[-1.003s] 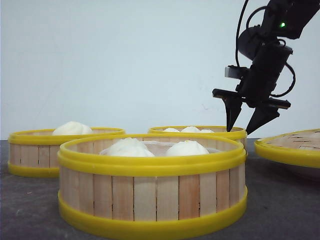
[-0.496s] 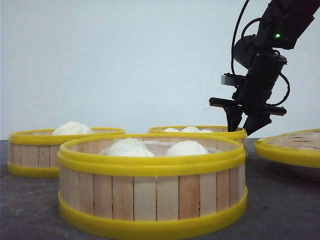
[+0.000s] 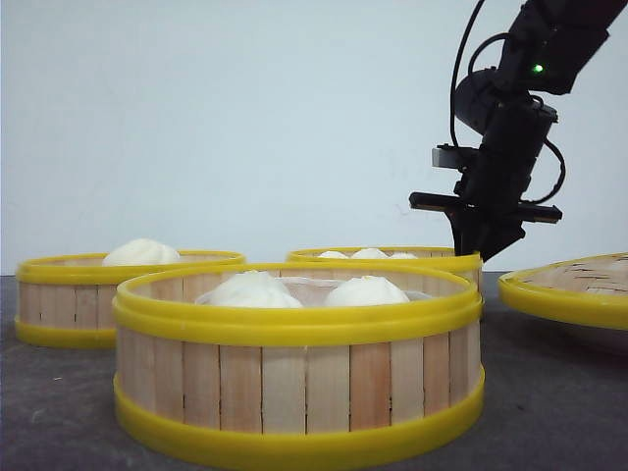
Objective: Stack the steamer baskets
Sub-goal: 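Reach the right gripper to the rim of a bun-filled steamer basket and grasp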
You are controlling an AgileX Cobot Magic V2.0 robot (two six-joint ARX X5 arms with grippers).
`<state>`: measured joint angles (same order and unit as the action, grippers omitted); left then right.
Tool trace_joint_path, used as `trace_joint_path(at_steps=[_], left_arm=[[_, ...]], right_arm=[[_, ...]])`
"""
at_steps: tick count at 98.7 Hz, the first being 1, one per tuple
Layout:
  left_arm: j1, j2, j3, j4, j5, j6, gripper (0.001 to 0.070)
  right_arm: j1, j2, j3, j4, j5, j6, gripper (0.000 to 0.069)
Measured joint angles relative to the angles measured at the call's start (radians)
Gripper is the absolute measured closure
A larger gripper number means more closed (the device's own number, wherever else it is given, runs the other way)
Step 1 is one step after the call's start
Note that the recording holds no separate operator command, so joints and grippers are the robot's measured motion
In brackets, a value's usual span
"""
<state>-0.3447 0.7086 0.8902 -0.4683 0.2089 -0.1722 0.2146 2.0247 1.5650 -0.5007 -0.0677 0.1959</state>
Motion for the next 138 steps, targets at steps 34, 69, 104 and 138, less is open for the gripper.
trace_joint_path(at_steps=[34, 69, 104, 138], left_arm=[[0.0, 0.0, 0.0, 0.0, 0.0, 0.0, 0.0189], [0.0, -0.002, 0.0, -0.001, 0.0, 0.0, 0.0189], [0.0, -0.014, 0.0, -0.032, 0.0, 0.0, 0.0189], [0.0, -0.041, 0.0, -0.052, 0.0, 0.0, 0.0189]], right_arm=[[-0.006, -0.008, 0.386, -0.27, -0.001, -0.024, 0.0657], [0.023, -0.294, 0.438, -0.383, -0.051, -0.075, 0.0657], [0.134, -0.549, 0.438, -0.695, -0.057, -0.162, 0.0657], [0.211, -0.582, 0.43, -0.793, -0.055, -0.174, 0.0657]])
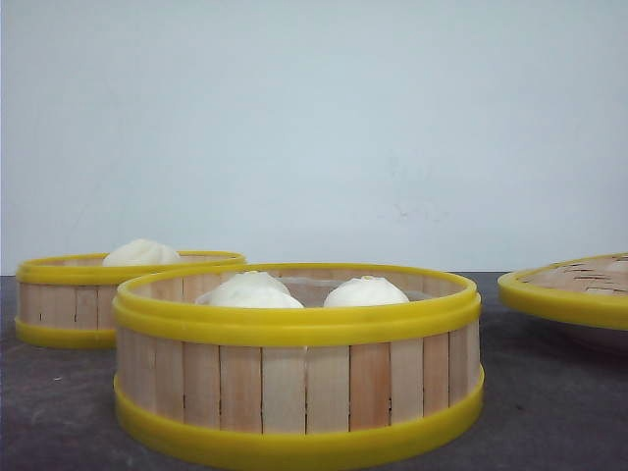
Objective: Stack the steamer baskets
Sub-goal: 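Reach the right gripper to the rim of a bun-filled steamer basket and grasp, then lift the basket with the right gripper and lower it onto the front basket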
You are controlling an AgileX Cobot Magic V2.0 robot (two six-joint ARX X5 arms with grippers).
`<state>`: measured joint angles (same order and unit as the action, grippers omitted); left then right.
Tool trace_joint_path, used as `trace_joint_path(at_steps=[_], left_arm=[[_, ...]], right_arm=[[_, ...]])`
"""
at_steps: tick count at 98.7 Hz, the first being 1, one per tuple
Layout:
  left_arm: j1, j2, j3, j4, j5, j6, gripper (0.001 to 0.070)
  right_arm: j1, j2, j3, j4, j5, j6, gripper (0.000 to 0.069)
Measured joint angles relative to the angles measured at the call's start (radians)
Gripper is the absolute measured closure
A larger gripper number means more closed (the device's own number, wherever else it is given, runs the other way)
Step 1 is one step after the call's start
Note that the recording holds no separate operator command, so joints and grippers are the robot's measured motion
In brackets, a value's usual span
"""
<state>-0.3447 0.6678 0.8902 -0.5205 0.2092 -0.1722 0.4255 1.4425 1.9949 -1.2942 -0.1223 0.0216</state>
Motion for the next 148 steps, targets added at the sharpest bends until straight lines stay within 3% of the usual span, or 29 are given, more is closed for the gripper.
trace_joint_path(at_steps=[29, 61, 85, 148], left_arm=[[0.0, -0.033, 0.0, 0.0, 0.001, 0.0, 0.0189], [0.0, -0.06, 0.0, -0.003, 0.006, 0.0, 0.0189], [0.0, -0.063, 0.0, -0.024, 0.007, 0.0, 0.0189], [0.0, -0.063, 0.0, -0.047, 0.007, 0.0, 0.0189]], right_arm=[[0.071, -0.001, -0.194, 0.055, 0.0, 0.0, 0.0657], [0.121, 0.0, -0.541, 0.349, 0.004, 0.017, 0.0657], [0.13, 0.0, -0.711, 0.559, 0.0, 0.063, 0.0657], [0.149, 0.063, -0.741, 0.603, -0.02, 0.087, 0.0657]])
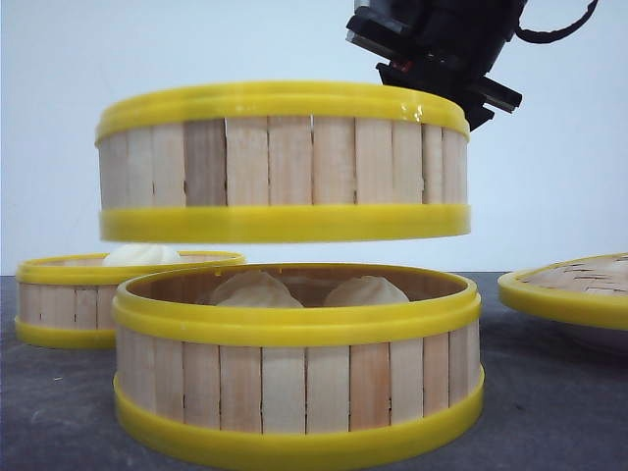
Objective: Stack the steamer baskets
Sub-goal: 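Lift the basket with the right gripper and lower it onto the front basket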
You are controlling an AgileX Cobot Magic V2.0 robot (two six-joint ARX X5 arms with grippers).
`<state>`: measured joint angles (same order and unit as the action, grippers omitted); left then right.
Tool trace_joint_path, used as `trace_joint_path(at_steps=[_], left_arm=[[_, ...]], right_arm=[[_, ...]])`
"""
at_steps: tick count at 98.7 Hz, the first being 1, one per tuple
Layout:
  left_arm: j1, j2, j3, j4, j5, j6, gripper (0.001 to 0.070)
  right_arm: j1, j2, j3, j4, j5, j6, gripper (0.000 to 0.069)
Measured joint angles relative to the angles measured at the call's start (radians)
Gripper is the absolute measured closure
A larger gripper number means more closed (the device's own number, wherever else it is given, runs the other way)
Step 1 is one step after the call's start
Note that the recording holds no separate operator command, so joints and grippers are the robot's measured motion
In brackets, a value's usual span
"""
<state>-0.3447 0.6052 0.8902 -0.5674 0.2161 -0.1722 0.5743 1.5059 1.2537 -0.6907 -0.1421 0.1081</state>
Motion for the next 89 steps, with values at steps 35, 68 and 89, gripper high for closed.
trace_joint_path(at_steps=[35, 68, 89], left_arm=[[0.0, 0.0, 0.0, -0.002, 0.0, 0.0, 0.0189], [0.0, 0.0, 0.0, -0.002, 0.0, 0.0, 0.0189], [0.0, 0.0, 0.0, -0.002, 0.0, 0.0, 0.0189]], right_arm=[[0.0, 0.0, -0.091, 0.039, 0.006, 0.0, 0.0658], [-0.001, 0.0, -0.094, 0.099, 0.015, 0.001, 0.0658], [-0.002, 0.0, -0.094, 0.093, 0.015, 0.0, 0.0658]])
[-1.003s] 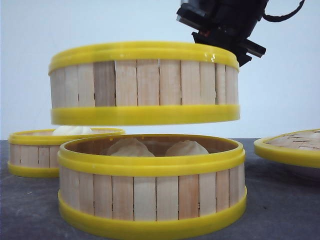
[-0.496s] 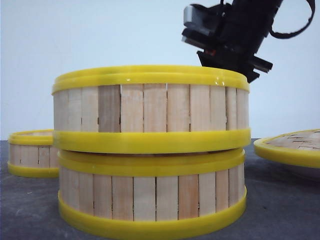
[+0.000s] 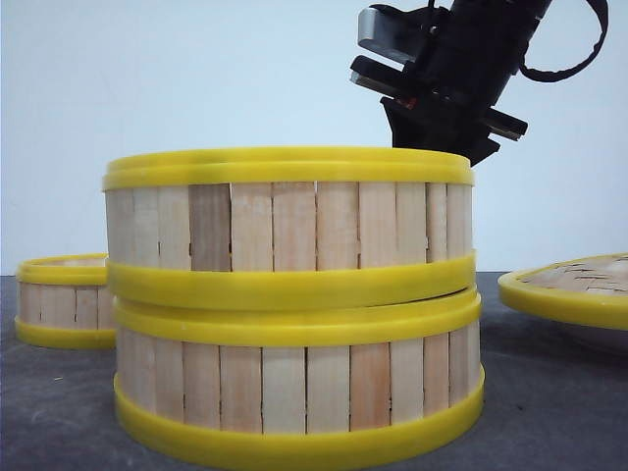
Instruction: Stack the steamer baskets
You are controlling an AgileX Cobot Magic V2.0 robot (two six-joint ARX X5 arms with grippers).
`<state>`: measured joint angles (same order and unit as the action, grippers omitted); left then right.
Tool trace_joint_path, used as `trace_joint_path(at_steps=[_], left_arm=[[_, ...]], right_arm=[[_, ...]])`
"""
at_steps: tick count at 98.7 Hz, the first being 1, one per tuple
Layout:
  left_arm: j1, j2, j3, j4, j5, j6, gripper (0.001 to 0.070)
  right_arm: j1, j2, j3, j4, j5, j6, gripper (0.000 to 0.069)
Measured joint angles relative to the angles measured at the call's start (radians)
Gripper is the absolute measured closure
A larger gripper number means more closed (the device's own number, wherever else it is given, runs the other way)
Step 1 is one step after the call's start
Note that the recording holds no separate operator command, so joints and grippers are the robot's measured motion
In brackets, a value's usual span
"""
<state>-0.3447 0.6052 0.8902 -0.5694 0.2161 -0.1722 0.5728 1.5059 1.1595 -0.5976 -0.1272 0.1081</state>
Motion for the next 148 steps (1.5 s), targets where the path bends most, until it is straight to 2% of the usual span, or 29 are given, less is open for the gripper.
trace_joint_path(at_steps=[76, 83, 96, 103, 113, 129, 139, 148], left_arm=[[0.0, 0.0, 0.0, -0.001, 0.0, 0.0, 0.0189], [0.0, 0.0, 0.0, -0.001, 0.0, 0.0, 0.0189], [0.0, 0.0, 0.0, 0.0, 0.0, 0.0, 0.0189], [0.0, 0.0, 0.0, -0.001, 0.0, 0.0, 0.0189], [0.0, 0.0, 0.0, -0.001, 0.0, 0.0, 0.0189], [0.0, 0.002, 0.0, -0.002, -0.023, 0.0, 0.0195], [0.0, 0.012, 0.0, -0.004, -0.072, 0.0, 0.0199], [0.0, 0.032, 0.0, -0.006, -0.161, 0.0, 0.0204]], right_arm=[[-0.027, 0.01, -0.012, -0.02, 0.016, 0.0, 0.0655], [-0.029, 0.01, -0.012, -0.02, 0.016, 0.0, 0.0589], [-0.033, 0.01, -0.012, -0.019, 0.019, 0.001, 0.0315], [-0.035, 0.01, -0.012, -0.018, 0.019, 0.002, 0.0234], [-0.035, -0.001, -0.012, -0.014, 0.019, 0.002, 0.0201], [-0.035, -0.099, 0.006, -0.019, 0.023, 0.002, 0.0193], [-0.031, -0.211, 0.033, -0.01, 0.023, 0.004, 0.0193], [-0.02, -0.325, 0.042, -0.005, 0.023, 0.006, 0.0193]])
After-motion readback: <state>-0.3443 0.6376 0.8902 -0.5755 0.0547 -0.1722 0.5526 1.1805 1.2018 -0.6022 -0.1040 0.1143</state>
